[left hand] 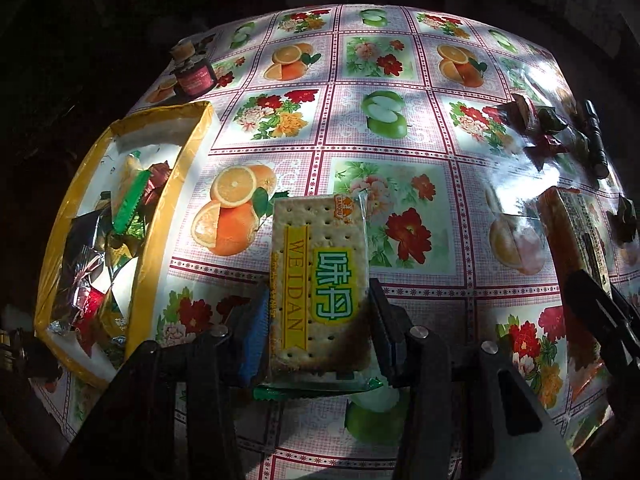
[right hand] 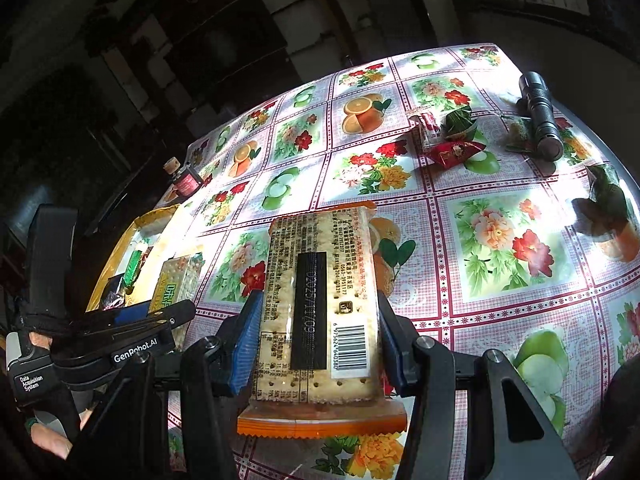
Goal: Organize snacks
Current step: 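Carry both cracker packs over the white tray and lower them inside, then open both grippers and withdraw them from the tray, then move both open grippers to the snacks beside the black flashlight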
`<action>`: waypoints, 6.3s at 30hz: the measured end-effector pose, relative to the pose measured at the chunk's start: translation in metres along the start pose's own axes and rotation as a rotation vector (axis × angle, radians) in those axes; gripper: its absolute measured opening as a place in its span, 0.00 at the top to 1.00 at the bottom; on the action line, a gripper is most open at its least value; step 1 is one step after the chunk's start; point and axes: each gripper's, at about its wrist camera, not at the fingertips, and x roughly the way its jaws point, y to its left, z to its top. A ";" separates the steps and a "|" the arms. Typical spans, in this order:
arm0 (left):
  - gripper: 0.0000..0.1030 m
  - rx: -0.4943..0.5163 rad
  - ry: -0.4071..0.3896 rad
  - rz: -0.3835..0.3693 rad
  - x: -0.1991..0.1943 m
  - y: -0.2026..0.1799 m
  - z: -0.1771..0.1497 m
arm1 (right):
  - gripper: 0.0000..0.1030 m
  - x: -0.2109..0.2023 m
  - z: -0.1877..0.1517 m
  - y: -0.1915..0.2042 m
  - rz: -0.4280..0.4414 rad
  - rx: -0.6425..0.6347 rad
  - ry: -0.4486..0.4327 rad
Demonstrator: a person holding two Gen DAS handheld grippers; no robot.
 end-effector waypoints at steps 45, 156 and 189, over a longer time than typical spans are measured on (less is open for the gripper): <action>0.54 -0.201 -0.087 0.100 -0.034 0.159 -0.045 | 0.49 0.027 -0.024 0.182 0.218 -0.327 0.072; 0.21 -0.110 -0.086 0.059 -0.026 0.110 -0.009 | 0.42 0.027 0.045 -0.036 -0.127 0.128 -0.076; 0.22 0.083 0.101 -0.211 0.083 -0.201 0.183 | 0.22 -0.012 0.095 -0.199 -0.050 -0.570 0.287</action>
